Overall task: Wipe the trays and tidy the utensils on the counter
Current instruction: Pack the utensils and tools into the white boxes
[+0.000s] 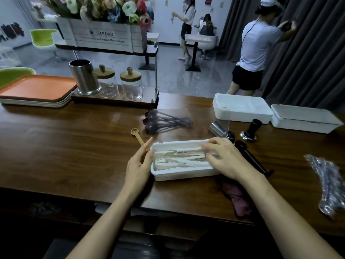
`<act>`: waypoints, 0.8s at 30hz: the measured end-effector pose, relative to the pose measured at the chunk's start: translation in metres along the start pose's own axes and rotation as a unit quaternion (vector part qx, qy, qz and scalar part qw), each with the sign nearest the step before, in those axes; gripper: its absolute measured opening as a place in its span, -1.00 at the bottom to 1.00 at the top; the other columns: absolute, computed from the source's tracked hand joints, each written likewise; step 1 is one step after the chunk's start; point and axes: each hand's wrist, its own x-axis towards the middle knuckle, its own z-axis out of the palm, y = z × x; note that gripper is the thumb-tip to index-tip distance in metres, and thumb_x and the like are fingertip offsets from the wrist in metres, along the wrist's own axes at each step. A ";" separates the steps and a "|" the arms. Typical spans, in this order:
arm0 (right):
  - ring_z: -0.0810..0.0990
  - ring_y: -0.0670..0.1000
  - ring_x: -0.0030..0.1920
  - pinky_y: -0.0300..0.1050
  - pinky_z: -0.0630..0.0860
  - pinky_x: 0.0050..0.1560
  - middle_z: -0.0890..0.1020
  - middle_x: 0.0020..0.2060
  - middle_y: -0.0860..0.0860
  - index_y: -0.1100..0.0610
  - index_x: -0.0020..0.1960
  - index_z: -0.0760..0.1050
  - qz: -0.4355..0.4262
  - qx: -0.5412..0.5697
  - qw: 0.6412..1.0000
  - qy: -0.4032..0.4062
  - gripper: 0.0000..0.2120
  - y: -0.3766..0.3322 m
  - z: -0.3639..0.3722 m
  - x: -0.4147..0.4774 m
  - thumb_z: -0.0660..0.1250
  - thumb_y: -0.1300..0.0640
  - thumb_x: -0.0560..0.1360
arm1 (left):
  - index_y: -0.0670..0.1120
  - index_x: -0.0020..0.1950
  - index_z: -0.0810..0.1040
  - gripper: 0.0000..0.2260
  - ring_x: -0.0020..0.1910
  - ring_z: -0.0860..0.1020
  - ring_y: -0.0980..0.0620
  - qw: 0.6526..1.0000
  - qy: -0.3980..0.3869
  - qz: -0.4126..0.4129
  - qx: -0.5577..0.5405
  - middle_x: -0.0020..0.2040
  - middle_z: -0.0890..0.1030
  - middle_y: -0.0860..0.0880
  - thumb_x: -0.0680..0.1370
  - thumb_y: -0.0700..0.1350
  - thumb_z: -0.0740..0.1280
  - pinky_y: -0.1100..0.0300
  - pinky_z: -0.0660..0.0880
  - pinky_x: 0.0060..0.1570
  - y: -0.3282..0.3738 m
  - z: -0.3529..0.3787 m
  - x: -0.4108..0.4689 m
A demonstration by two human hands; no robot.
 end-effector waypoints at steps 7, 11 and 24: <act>0.47 -0.10 0.29 -0.06 0.43 0.33 0.60 0.21 -0.16 0.00 0.23 0.64 -0.005 0.021 0.995 0.099 -0.75 0.001 0.009 -0.008 0.36 0.08 0.58 | 0.37 0.46 0.42 -0.62 0.22 0.60 0.15 1.000 -0.025 0.003 0.006 0.08 0.66 0.27 0.65 0.08 0.27 -0.14 0.49 0.35 0.004 -0.006 0.009; 0.47 -0.10 0.35 -0.12 0.37 0.38 0.59 0.29 -0.12 0.00 0.27 0.63 0.041 0.055 0.991 0.113 -0.74 0.003 0.007 -0.009 0.34 0.07 0.60 | 0.27 0.53 0.40 -0.57 0.27 0.59 0.17 0.999 -0.032 0.019 -0.005 0.21 0.67 0.18 0.67 0.00 0.29 -0.13 0.51 0.34 0.009 -0.009 0.018; 0.61 -0.07 0.11 -0.16 0.48 0.17 0.66 0.14 -0.04 -0.02 0.39 0.53 0.178 0.207 0.936 0.221 -0.65 0.026 -0.030 0.007 0.32 0.09 0.61 | 0.08 0.59 0.32 -0.52 0.15 0.52 0.48 0.996 -0.020 0.000 0.091 0.27 0.58 0.19 0.68 -0.18 0.27 0.22 0.44 0.33 0.029 -0.026 0.056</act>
